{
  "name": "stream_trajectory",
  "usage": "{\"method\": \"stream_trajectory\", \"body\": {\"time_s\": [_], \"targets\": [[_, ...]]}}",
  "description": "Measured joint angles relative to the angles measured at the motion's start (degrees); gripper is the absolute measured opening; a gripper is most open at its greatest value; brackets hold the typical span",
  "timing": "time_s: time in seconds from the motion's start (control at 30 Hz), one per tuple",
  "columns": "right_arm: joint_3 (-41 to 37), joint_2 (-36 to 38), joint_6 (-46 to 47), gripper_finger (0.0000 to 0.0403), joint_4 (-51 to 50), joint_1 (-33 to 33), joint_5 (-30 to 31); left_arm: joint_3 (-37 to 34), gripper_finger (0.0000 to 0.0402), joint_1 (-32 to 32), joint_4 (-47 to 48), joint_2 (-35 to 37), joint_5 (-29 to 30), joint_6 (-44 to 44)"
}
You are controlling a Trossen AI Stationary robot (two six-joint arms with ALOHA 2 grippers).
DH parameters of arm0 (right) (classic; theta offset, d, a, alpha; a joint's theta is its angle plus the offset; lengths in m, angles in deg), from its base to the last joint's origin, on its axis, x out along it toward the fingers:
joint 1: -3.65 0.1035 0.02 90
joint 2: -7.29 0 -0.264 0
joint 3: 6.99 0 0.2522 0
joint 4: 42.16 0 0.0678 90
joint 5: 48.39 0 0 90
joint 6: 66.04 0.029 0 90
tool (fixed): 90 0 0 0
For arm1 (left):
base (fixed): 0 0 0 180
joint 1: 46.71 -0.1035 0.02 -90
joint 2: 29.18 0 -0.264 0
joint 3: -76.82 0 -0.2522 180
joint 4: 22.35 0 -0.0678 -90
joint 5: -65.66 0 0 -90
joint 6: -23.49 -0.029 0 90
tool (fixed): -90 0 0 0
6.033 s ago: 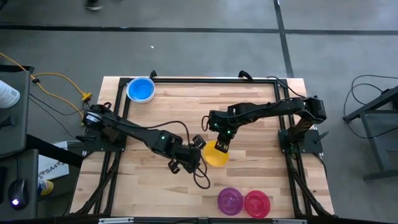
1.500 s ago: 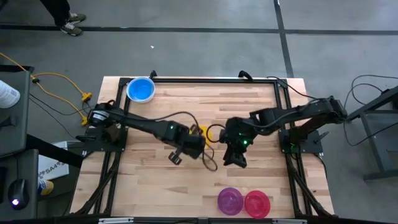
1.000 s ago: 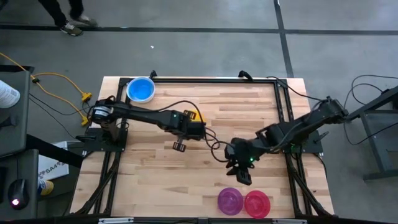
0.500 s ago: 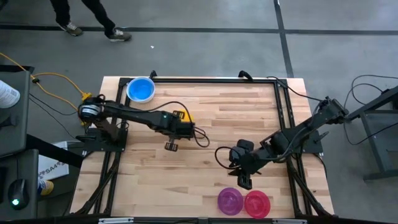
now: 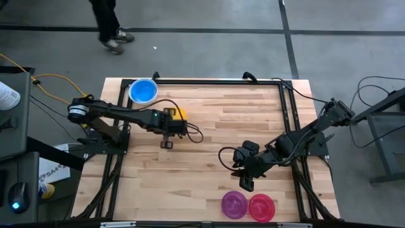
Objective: Nest bowls inside each other
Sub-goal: Stack the yellow bowl on the blue bowl
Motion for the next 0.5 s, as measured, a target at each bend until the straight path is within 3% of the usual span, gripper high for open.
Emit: {"method": "stream_trajectory", "body": {"time_s": [0.5], "targets": [[0.0,-0.02,0.37,0.0142,-0.23,0.01,0.98,-3.54,0.0,-6.74,0.58,11.33,-0.4,-0.56]]}}
